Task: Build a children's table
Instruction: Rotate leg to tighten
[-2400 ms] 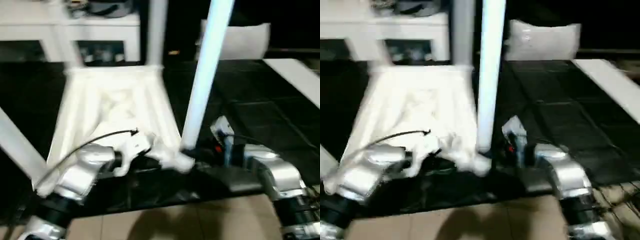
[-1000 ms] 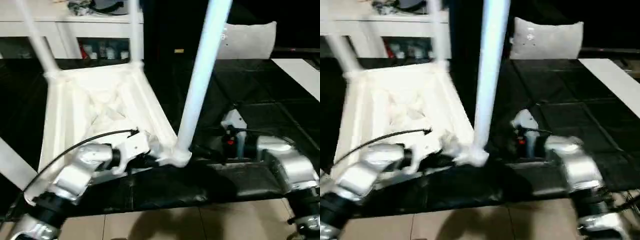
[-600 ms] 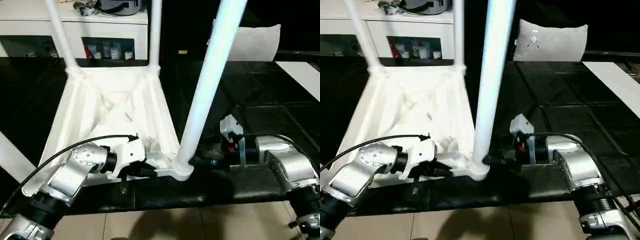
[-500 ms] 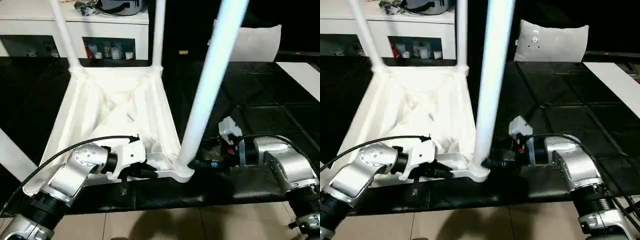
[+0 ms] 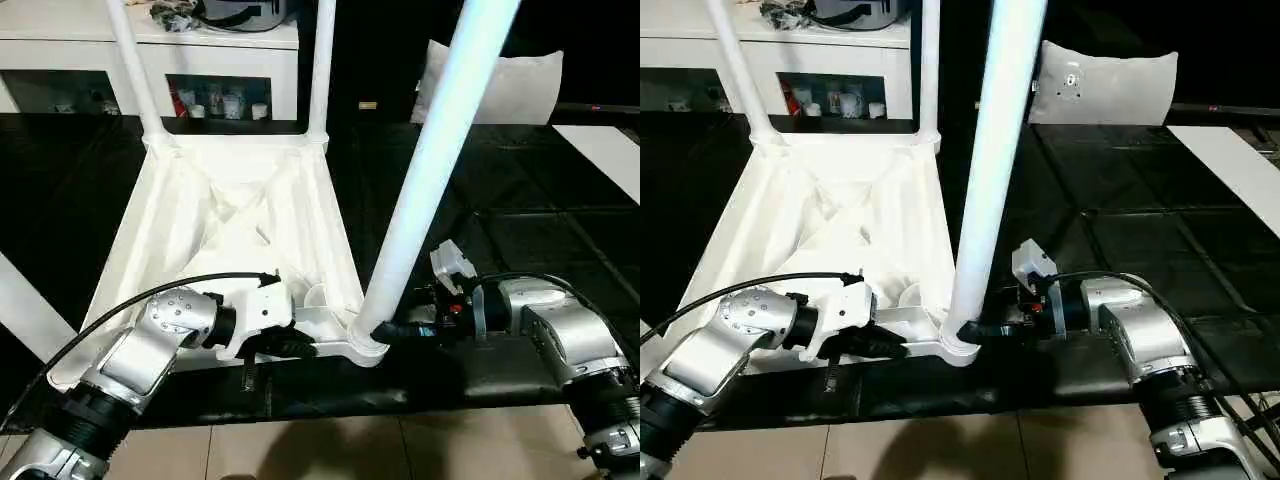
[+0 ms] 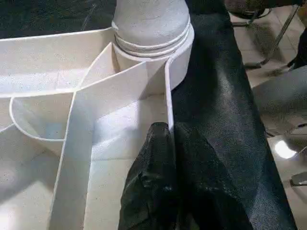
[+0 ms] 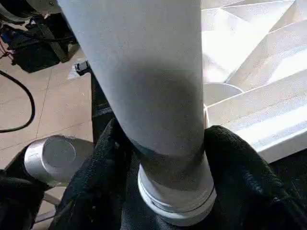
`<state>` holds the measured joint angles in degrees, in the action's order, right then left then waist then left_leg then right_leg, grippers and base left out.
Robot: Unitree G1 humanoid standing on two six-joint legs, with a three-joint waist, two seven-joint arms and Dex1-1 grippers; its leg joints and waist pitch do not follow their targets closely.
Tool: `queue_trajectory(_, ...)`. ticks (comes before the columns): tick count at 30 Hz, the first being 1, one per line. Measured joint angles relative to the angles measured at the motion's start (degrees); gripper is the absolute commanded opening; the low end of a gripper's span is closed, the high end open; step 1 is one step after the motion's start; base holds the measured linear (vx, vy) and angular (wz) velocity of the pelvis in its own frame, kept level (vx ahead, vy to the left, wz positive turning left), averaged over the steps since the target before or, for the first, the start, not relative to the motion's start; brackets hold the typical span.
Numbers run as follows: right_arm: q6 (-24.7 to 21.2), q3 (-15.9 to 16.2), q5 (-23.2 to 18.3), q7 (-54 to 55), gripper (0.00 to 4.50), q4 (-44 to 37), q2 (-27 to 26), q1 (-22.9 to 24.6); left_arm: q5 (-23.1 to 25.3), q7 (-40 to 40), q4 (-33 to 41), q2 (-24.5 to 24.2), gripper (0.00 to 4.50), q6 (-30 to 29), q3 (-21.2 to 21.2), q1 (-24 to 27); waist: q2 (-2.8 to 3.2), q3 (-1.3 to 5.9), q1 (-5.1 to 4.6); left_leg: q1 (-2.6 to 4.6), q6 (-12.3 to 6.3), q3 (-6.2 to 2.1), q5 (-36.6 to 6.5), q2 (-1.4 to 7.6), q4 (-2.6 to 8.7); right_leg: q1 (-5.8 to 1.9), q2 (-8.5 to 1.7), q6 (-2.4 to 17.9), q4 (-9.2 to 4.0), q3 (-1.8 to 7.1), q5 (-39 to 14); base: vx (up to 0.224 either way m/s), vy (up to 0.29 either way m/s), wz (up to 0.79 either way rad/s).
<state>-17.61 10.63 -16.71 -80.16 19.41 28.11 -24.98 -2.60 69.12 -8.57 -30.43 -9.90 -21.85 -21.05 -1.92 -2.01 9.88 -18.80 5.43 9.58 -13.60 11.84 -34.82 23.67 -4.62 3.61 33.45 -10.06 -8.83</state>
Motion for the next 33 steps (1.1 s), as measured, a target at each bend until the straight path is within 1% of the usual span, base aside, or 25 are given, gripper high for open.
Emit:
queue_trajectory(3, -1.02, -0.17, -0.30, 0.10, 2.04, -0.09, -0.12, 0.10, -0.25, 0.13, 0.08, 0.23, 0.00, -0.22, 0.12, 0.23, -0.01, 0.01, 0.03, 0.00, 0.00, 0.01, 0.00, 0.00, -0.01, -0.01, 0.00, 0.00, 0.00, 0.00, 0.00, 0.000, 0.000, 0.00)
queue_trajectory(5, -2.41, -0.81, -1.07, 1.02, 1.97, -1.00, -0.45, 1.03, -1.04, -0.32, 0.56, 0.75, 0.00, -1.93, 0.59, 0.62, -0.03, 0.01, 0.00, 0.01, 0.00, 0.02, 0.00, 0.00, -0.01, -0.01, 0.00, 0.00, 0.00, 0.00, 0.00, 0.000, 0.000, 0.00)
queue_trajectory(7, -3.36, -1.68, -1.13, 3.56, 1.95, -2.61, -1.29, 2.21, -1.35, -1.72, 0.95, 1.72, 0.00, -4.61, 1.30, 0.92, -0.03, 0.01, -0.05, 0.07, 0.01, 0.02, 0.00, 0.00, -0.01, -0.04, 0.00, 0.00, 0.00, 0.01, 0.00, 0.000, 0.000, 0.00)
queue_trajectory(8, -3.81, -2.50, -0.23, 7.96, 1.93, -3.50, -2.70, 2.65, -1.30, -4.51, 1.11, 3.30, 0.00, -7.55, 2.42, 1.14, -0.03, 0.01, -0.35, 0.20, 0.04, 0.03, 0.01, 0.00, -0.01, -0.15, 0.01, -0.01, 0.01, 0.04, 0.02, 0.000, 0.000, 0.00)
queue_trajectory(9, -4.38, -3.05, 0.58, 11.39, 1.93, -3.59, -4.08, 2.57, -0.97, -6.80, 1.10, 4.29, 0.00, -9.25, 3.09, 1.10, -0.06, 0.01, -0.66, 0.33, 0.10, 0.03, 0.01, 0.00, -0.01, -0.24, 0.03, -0.01, 0.00, 0.02, 0.04, 0.000, 0.000, 0.00)
queue_trajectory(10, -4.83, -3.53, 1.18, 14.27, 1.92, -3.63, -5.05, 2.50, -0.89, -8.56, 1.10, 4.98, 0.00, -10.59, 3.41, 1.05, -0.08, 0.00, -1.25, 0.45, 0.25, 0.03, -0.05, 0.00, -0.02, -0.31, 0.04, -0.01, 0.00, 0.00, 0.04, 0.000, 0.000, 0.00)
queue_trajectory(12, -7.22, -5.41, 2.31, 22.60, 1.89, -3.71, -8.62, 2.18, -0.42, -13.70, 0.91, 8.12, 0.00, -14.06, 4.66, 0.99, -0.08, 0.00, -2.72, 0.74, 0.40, 0.03, -0.14, 0.05, 0.02, -0.59, 0.13, -0.08, -0.30, -0.09, 0.09, 0.000, 0.000, 0.00)
queue_trajectory(13, -8.34, -6.48, 3.44, 27.50, 1.89, -3.52, -10.62, 1.44, 0.20, -16.97, 0.40, 10.17, 0.00, -15.48, 5.36, 0.57, -0.09, -0.01, -3.71, 0.67, 0.44, -0.01, -0.11, 0.12, -0.03, -0.59, 0.15, -0.12, -0.44, -0.26, 0.11, 0.000, 0.000, 0.00)
queue_trajectory(15, -9.72, -7.62, 5.05, 35.55, 1.88, -2.87, -13.64, 0.06, 1.14, -21.86, -0.20, 13.18, 0.00, -17.42, 6.13, 0.00, -0.09, -0.01, -4.81, 0.64, 0.45, -0.02, -0.11, 0.13, -0.01, -0.63, 0.15, -0.21, -0.61, -0.33, 0.16, 0.000, 0.000, 0.00)
queue_trajectory(16, -10.14, -8.76, 5.58, 40.91, 1.88, -2.13, -15.94, -0.79, 1.76, -25.18, -1.27, 15.19, 0.00, -18.44, 6.51, -0.88, -0.05, 0.00, -5.18, 0.64, 0.45, -0.02, -0.11, 0.11, -0.01, -0.64, 0.14, -0.33, -0.66, -0.29, 0.24, 0.000, 0.000, 0.00)
queue_trajectory(17, -10.29, -9.32, 5.70, 43.96, 1.88, -1.49, -17.16, -1.44, 1.91, -27.20, -1.88, 16.25, 0.00, -18.99, 6.80, -1.37, -0.05, 0.00, -5.33, 0.61, 0.44, -0.03, -0.11, 0.08, 0.02, -0.63, 0.14, -0.34, -0.72, -0.32, 0.25, 0.000, 0.000, 0.00)
queue_trajectory(19, -9.99, -10.34, 6.12, 49.91, 1.88, -0.13, -19.64, -2.64, 2.55, -31.38, -3.12, 19.28, 0.00, -20.13, 7.49, -2.27, -0.04, 0.01, -5.41, 0.53, 0.39, -0.07, -0.16, 0.07, 0.13, -0.63, 0.14, -0.35, -0.79, -0.29, 0.25, 0.000, 0.000, 0.00)
queue_trajectory(20, -9.34, -10.73, 6.18, 51.43, 2.22, -0.04, -20.39, -2.59, 2.66, -32.74, -3.12, 20.13, 0.00, -20.73, 7.53, -2.47, -0.04, 0.02, -5.33, 0.53, 0.33, -0.07, -0.19, 0.04, 0.19, -0.63, 0.13, -0.35, -0.80, -0.23, 0.26, 0.000, 0.000, 0.00)
queue_trajectory(21, -8.75, -11.24, 6.20, 52.56, 2.22, -0.01, -21.19, -2.48, 2.83, -33.66, -3.12, 20.80, 0.00, -21.13, 7.53, -2.65, -0.03, 0.02, -5.29, 0.49, 0.24, -0.06, -0.23, 0.02, 0.24, -0.61, 0.13, -0.35, -0.79, -0.16, 0.26, 0.000, 0.000, 0.00)
queue_trajectory(22, -8.30, -11.52, 6.22, 53.46, 2.56, 0.00, -21.52, -2.44, 2.83, -34.36, -3.11, 21.28, 0.00, -21.48, 7.52, -2.90, -0.03, 0.02, -5.07, 0.43, 0.11, -0.05, -0.20, 0.00, 0.35, -0.52, 0.13, -0.36, -0.80, -0.10, 0.24, 0.054, 0.004, 0.03)
queue_trajectory(23, -8.07, -11.72, 6.25, 53.61, 2.59, -0.08, -21.67, -2.45, 2.84, -34.60, -3.09, 21.52, 0.00, -21.61, 7.52, -3.03, 0.00, 0.03, -4.89, 0.32, 0.00, -0.06, -0.17, 0.01, 0.37, -0.42, 0.13, -0.41, -0.77, -0.08, 0.15, 0.054, 0.004, 0.03)
queue_trajectory(25, -8.23, -11.50, 6.45, 53.64, 2.69, -0.17, -21.72, -1.91, 2.83, -34.39, -2.46, 21.59, 0.00, -21.69, 7.14, -3.06, 0.00, 0.03, -4.46, 0.08, 0.02, 0.00, -0.17, 0.00, 0.32, -0.09, 0.05, -0.31, -0.35, -0.02, -0.16, 0.026, 0.001, 0.00)
queue_trajectory(28, -7.98, -10.61, 6.73, 52.55, 3.01, -0.27, -21.12, -1.41, 2.86, -33.47, -1.63, 20.30, 0.00, -20.93, 6.40, -2.93, 0.02, 0.03, -4.06, -0.27, 0.02, 0.04, -0.17, -0.01, 0.29, 0.51, 0.02, 0.13, 0.12, 0.04, -0.24, 0.000, 0.000, 0.00)
queue_trajectory(29, -7.89, -10.10, 6.72, 51.62, 3.06, -0.26, -20.58, -1.29, 2.87, -33.09, -1.63, 19.66, 0.00, -20.51, 6.27, -2.90, 0.03, 0.03, -3.98, -0.23, 0.01, 0.04, -0.17, 0.01, 0.30, 0.56, 0.03, 0.25, 0.34, 0.03, -0.36, 0.000, 0.000, 0.00)
queue_trajectory(30, -7.74, -10.03, 6.69, 51.03, 3.26, -0.26, -20.43, -1.20, 2.87, -32.82, -1.63, 19.34, 0.00, -20.14, 6.17, -2.86, 0.03, 0.02, -3.93, -0.23, 0.02, 0.05, -0.17, 0.02, 0.29, 0.65, 0.02, 0.34, 0.56, 0.03, -0.45, 0.000, 0.000, 0.00)
queue_trajectory(31, -7.27, -9.98, 6.60, 50.44, 3.36, -0.24, -20.15, -1.11, 2.88, -32.29, -1.63, 18.53, 0.00, -19.69, 6.14, -2.82, 0.09, -0.02, -3.82, -0.22, 0.05, 0.04, -0.15, 0.06, 0.31, 0.68, 0.06, 0.11, 0.60, -0.01, -0.64, 0.000, 0.000, 0.00)
queue_trajectory(33, -6.17, -9.83, 6.50, 48.67, 3.42, -0.09, -18.81, -0.95, 2.86, -30.77, -1.63, 17.30, 0.00, -19.15, 5.98, -2.72, 0.17, -0.07, -3.54, -0.18, 0.16, 0.02, -0.06, 0.08, 0.30, 0.69, 0.10, 0.17, 0.67, -0.03, -0.60, 0.000, 0.000, 0.00)
